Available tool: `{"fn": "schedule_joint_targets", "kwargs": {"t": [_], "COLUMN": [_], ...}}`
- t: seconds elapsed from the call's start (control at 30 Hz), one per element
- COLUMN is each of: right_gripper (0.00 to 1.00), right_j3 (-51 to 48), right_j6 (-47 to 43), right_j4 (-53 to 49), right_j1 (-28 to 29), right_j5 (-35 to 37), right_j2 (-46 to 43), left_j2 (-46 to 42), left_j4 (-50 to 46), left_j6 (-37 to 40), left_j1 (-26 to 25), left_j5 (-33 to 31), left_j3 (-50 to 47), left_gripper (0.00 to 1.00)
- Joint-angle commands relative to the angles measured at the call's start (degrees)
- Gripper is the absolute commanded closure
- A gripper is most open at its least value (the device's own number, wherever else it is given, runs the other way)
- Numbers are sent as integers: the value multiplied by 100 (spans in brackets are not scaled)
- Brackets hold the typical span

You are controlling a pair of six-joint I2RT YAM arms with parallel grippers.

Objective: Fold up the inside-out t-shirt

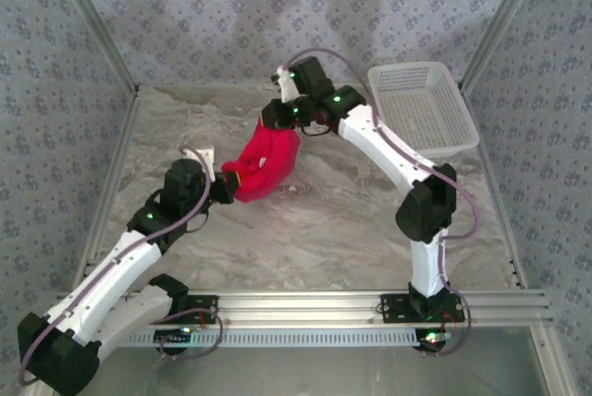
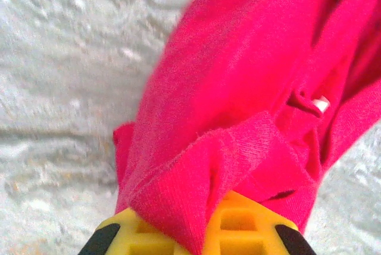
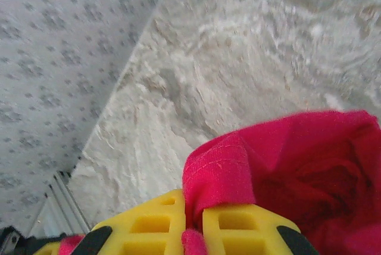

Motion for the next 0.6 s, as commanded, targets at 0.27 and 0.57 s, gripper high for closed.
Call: {"fn": "schedule_joint_targets", "kwargs": {"t": [0.27, 0.57], "right_gripper": [100, 100], "right_j3": [97, -404], "right_j6": [285, 540], "right_j4": [157, 763], "right_j1": [-368, -948], "right_j5": [604, 659], "right_j2": [-1237, -1325], "left_j2": [1183, 2338], "left_j4": [-945, -859], "left_j6": [1218, 1622], "left_j1": [351, 633], "left_j5": [364, 854], "left_j3": [3050, 3978], "left_gripper": [100, 100]}}
